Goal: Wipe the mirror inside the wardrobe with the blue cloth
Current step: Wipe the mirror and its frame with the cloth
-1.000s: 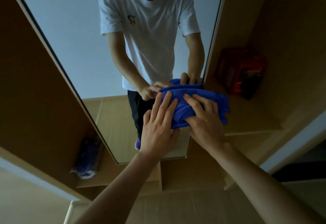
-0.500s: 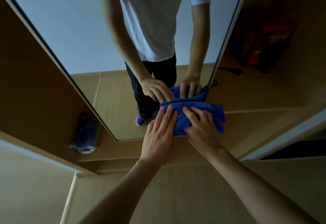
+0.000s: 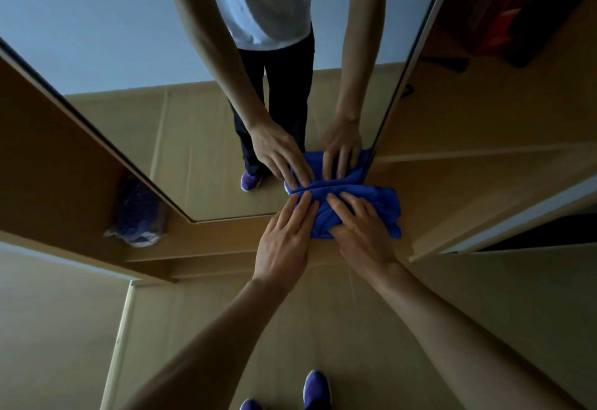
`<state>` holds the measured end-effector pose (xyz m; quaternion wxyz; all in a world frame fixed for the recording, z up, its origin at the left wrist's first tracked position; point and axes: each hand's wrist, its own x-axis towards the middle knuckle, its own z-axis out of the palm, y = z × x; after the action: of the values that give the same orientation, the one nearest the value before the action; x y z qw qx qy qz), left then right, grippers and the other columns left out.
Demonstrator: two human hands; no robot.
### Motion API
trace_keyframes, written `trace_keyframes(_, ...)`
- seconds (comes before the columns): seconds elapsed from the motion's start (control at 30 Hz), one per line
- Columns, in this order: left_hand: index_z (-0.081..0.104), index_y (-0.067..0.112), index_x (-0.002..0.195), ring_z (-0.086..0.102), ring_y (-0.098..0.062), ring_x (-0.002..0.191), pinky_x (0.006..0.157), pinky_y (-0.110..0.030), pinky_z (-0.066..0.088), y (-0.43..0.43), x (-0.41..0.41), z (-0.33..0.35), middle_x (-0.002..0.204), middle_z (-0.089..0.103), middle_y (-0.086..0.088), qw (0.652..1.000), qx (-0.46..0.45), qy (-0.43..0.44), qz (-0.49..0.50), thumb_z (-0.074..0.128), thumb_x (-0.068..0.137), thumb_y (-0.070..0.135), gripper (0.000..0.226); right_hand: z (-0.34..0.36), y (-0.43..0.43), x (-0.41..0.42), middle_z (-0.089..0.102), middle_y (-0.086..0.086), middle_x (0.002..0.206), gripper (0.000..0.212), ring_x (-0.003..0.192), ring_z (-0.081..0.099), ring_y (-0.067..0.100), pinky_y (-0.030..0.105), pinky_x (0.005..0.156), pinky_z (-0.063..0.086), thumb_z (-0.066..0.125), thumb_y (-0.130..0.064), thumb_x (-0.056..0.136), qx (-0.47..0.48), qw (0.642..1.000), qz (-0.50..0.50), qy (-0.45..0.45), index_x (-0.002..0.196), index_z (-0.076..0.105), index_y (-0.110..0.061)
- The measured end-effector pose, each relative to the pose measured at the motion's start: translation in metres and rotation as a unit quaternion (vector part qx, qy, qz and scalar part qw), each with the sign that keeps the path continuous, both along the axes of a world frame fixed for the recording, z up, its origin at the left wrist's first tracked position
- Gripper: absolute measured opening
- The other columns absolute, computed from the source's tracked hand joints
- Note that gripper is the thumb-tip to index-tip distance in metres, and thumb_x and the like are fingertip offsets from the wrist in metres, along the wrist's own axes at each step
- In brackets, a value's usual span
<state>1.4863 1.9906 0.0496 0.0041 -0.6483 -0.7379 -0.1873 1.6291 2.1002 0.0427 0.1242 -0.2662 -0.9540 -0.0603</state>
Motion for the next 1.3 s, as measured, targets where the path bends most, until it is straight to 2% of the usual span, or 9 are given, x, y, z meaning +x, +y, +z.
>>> trace_keyframes(0.2, 0.026, 0.018, 0.161, 0.014, -0.019, 0.157, 0.124, -0.031, 0.021, 0.006, 0.003, -0.031, 0.169, 0.021, 0.0, 0.991, -0.119, -0.051, 0.026, 0.05, 0.102, 0.01, 0.064, -0.027, -0.01, -0.005, 0.065, 0.009, 0.13, 0.023, 0.122, 0.06, 0.033, 0.045, 0.099, 0.052, 0.082, -0.015, 0.074, -0.098, 0.994, -0.043, -0.024, 0.097, 0.08, -0.018)
trace_keyframes(0.37, 0.019, 0.026, 0.162, 0.012, -0.015, 0.156, 0.118, -0.03, 0.031, 0.008, 0.003, -0.029, 0.169, 0.016, 0.008, 0.985, -0.153, -0.073, 0.034, 0.055, 0.098, 0.009, 0.075, -0.024, -0.013, -0.005, 0.068, 0.011, 0.125, 0.027, 0.118, 0.064, 0.033, 0.044, 0.096, 0.055, 0.085, -0.011, 0.071, -0.144, 0.988, -0.056, -0.013, 0.097, 0.079, -0.014)
trace_keyframes(0.47, 0.021, 0.027, 0.161, 0.019, -0.015, 0.154, 0.115, -0.033, 0.038, 0.01, 0.002, -0.019, 0.168, 0.02, 0.008, 0.979, -0.176, -0.09, 0.043, 0.056, 0.097, 0.009, 0.075, -0.016, -0.011, -0.004, 0.055, 0.008, 0.141, 0.029, 0.132, 0.051, 0.028, 0.04, 0.107, 0.046, 0.065, -0.01, 0.091, -0.177, 0.983, -0.047, -0.036, 0.119, 0.071, -0.015)
trace_keyframes(0.57, 0.028, 0.027, 0.159, 0.033, -0.018, 0.147, 0.112, -0.038, 0.042, 0.009, 0.007, -0.006, 0.163, 0.033, 0.006, 0.975, -0.181, -0.118, 0.047, 0.057, 0.097, 0.013, 0.07, 0.0, -0.009, -0.001, 0.048, -0.001, 0.137, 0.033, 0.12, 0.053, 0.023, 0.036, 0.093, 0.05, 0.056, -0.006, 0.093, -0.234, 0.968, -0.053, -0.079, 0.123, 0.064, -0.02)
trace_keyframes(0.63, 0.032, 0.027, 0.157, 0.039, -0.017, 0.142, 0.11, -0.038, 0.043, 0.002, 0.012, 0.006, 0.158, 0.041, 0.007, 0.976, -0.163, -0.132, 0.049, 0.059, 0.096, 0.016, 0.068, 0.014, -0.014, 0.004, 0.049, -0.003, 0.133, 0.033, 0.115, 0.053, 0.021, 0.034, 0.088, 0.05, 0.056, -0.005, 0.091, -0.243, 0.966, -0.058, -0.066, 0.118, 0.065, -0.022)
trace_keyframes(0.9, 0.039, 0.026, 0.153, 0.05, -0.016, 0.132, 0.102, -0.035, 0.05, -0.028, 0.024, 0.085, 0.151, 0.046, 0.009, 0.985, -0.017, -0.168, 0.031, 0.062, 0.091, 0.01, 0.068, 0.093, -0.038, 0.026, 0.054, -0.009, 0.123, 0.041, 0.11, 0.05, 0.017, 0.027, 0.088, 0.044, 0.062, -0.008, 0.08, -0.206, 0.977, -0.05, 0.021, 0.116, 0.063, -0.027)
trace_keyframes(1.1, 0.039, 0.027, 0.154, 0.043, -0.012, 0.14, 0.109, -0.031, 0.046, -0.032, 0.018, 0.175, 0.154, 0.044, 0.009, 0.984, 0.088, -0.152, 0.003, 0.045, 0.092, 0.031, 0.062, 0.182, -0.042, 0.027, 0.054, -0.01, 0.118, 0.03, 0.108, 0.049, 0.011, 0.019, 0.079, 0.044, 0.064, -0.018, 0.086, -0.176, 0.979, -0.017, 0.106, 0.114, 0.062, -0.029)
trace_keyframes(1.2, 0.04, 0.029, 0.153, 0.043, -0.008, 0.14, 0.109, -0.035, 0.045, -0.031, 0.015, 0.22, 0.152, 0.045, 0.01, 0.976, 0.151, -0.157, 0.004, 0.05, 0.093, 0.019, 0.061, 0.231, -0.042, 0.023, 0.053, -0.009, 0.115, 0.023, 0.104, 0.05, 0.01, 0.023, 0.078, 0.048, 0.059, -0.026, 0.088, -0.16, 0.976, -0.001, 0.151, 0.111, 0.063, -0.028)
trace_keyframes(1.3, 0.04, 0.031, 0.151, 0.045, -0.007, 0.137, 0.107, -0.034, 0.047, -0.03, 0.012, 0.266, 0.15, 0.046, 0.014, 0.968, 0.206, -0.14, 0.004, 0.05, 0.094, 0.021, 0.059, 0.276, -0.043, 0.017, 0.052, -0.007, 0.105, 0.023, 0.095, 0.05, 0.01, 0.029, 0.075, 0.051, 0.05, -0.034, 0.085, -0.14, 0.972, 0.004, 0.19, 0.103, 0.063, -0.026)
